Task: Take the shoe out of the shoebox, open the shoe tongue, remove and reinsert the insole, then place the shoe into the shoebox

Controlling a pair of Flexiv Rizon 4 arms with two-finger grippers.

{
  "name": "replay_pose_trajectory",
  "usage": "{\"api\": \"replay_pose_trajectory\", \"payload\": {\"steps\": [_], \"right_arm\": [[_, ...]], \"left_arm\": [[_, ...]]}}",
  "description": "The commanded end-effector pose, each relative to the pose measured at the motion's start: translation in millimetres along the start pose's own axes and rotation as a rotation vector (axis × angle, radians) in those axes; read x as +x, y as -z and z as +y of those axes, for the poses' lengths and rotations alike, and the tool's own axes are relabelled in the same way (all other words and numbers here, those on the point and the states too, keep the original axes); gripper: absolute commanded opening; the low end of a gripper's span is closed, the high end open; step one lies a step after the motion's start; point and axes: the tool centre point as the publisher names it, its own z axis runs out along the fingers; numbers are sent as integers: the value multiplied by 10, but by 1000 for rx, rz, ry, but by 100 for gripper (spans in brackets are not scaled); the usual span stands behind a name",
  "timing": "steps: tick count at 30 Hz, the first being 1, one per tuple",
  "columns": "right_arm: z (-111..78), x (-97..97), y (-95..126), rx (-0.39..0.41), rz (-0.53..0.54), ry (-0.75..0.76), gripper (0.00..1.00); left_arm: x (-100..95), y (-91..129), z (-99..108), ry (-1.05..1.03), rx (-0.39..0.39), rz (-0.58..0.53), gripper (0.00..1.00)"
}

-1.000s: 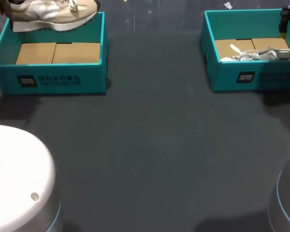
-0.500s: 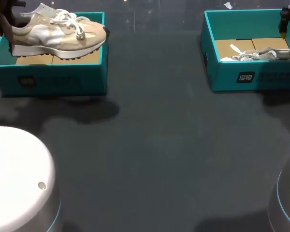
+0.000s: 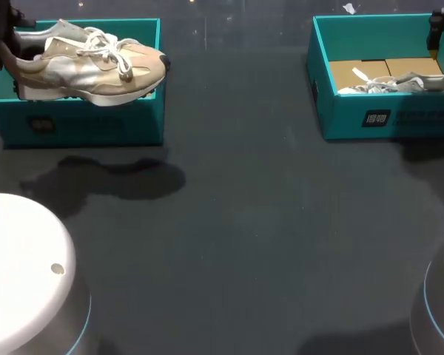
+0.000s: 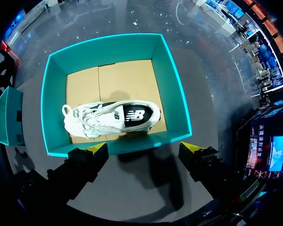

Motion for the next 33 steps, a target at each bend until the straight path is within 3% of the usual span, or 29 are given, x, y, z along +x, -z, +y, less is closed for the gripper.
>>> {"api": "replay_pose_trajectory", "payload": {"steps": [1,13,20,21,33], "right_arm": [[-5,-1,4,0,0,0,100],[-5,-1,4,0,0,0,100],[-5,-1,4,0,0,0,100],[-5,-1,4,0,0,0,100],[-5,-1,4,0,0,0,100]], "left_arm": [[-156,127,-455,-18,-173,-4,0],[-801,26,-1460,-128,-161,22,0],[-1097,-83,-1893,-179,-118,38,0],[-1168,-85,-1931,-182,-102,36,0],[-1168,-85,-1931,-182,-102,36,0]]}}
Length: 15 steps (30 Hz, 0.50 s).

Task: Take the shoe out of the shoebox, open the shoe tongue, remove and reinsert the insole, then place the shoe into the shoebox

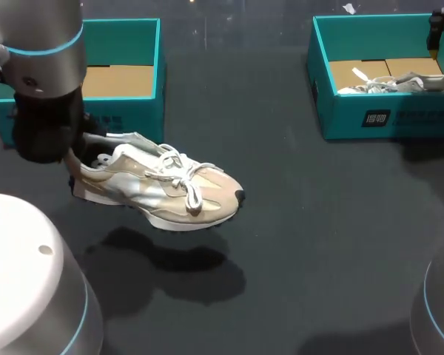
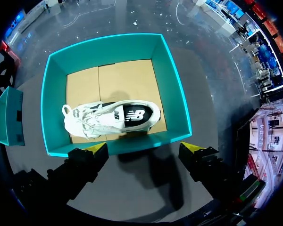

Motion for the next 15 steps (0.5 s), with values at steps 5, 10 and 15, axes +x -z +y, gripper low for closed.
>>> {"api": "replay_pose_trajectory", "payload": {"steps": [5,10,15], "right_arm": [[-5,0,4,0,0,0,100],[-5,0,4,0,0,0,100],[-5,0,4,0,0,0,100]], "left_arm": [[-114,-90,25,43,-42,3,0],[-469,-163,98,74,-18,17,0],[-812,-255,150,42,-1,40,0]]}}
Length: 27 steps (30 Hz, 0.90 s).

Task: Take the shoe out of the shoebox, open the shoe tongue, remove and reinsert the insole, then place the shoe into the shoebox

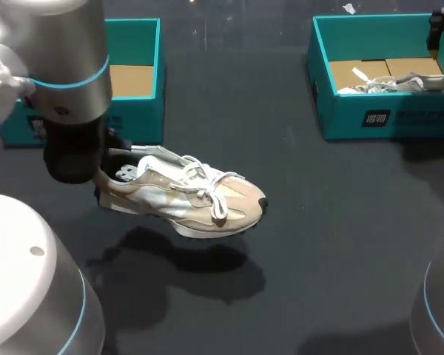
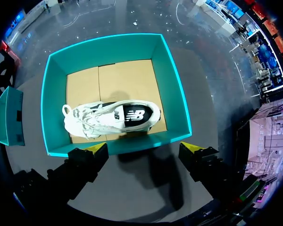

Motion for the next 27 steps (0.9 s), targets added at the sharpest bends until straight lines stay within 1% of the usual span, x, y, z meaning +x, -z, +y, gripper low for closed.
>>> {"api": "replay_pose_trajectory", "payload": {"steps": [1,7,14,20,23,27], "right_arm": [[-5,-1,4,0,0,0,100],[-5,-1,4,0,0,0,100],[-5,-1,4,0,0,0,100],[-5,-1,4,0,0,0,100],[-5,-1,4,0,0,0,100],[-5,-1,4,0,0,0,100]], "left_arm": [[-465,-109,164,-20,56,59,0],[-835,-287,153,-46,44,62,0],[-1166,-476,102,-22,83,108,0],[-1359,-534,19,-26,67,109,0],[-1458,-606,-37,-25,50,116,0],[-1544,-689,-72,-19,55,117,0]]}}
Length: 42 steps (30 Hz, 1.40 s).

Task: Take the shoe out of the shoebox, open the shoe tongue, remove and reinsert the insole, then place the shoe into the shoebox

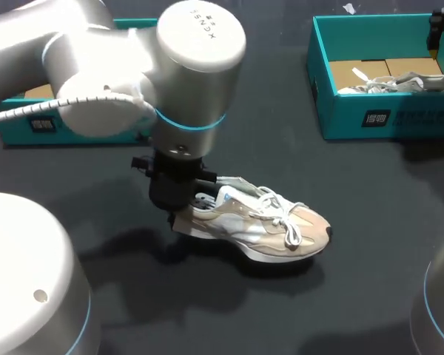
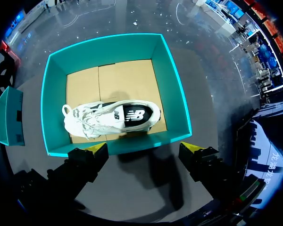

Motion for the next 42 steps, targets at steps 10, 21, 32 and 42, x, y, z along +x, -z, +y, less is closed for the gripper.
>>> {"api": "replay_pose_trajectory", "payload": {"steps": [10,21,32,42], "right_arm": [[-5,-1,4,0,0,0,100],[-5,-1,4,0,0,0,100],[-5,-1,4,0,0,0,100],[-5,-1,4,0,0,0,100]], "left_arm": [[-307,-197,45,10,0,27,0],[-374,-368,100,36,-20,33,0],[-551,-500,89,33,-32,4,0],[-670,-623,108,33,-36,-2,0]]}}
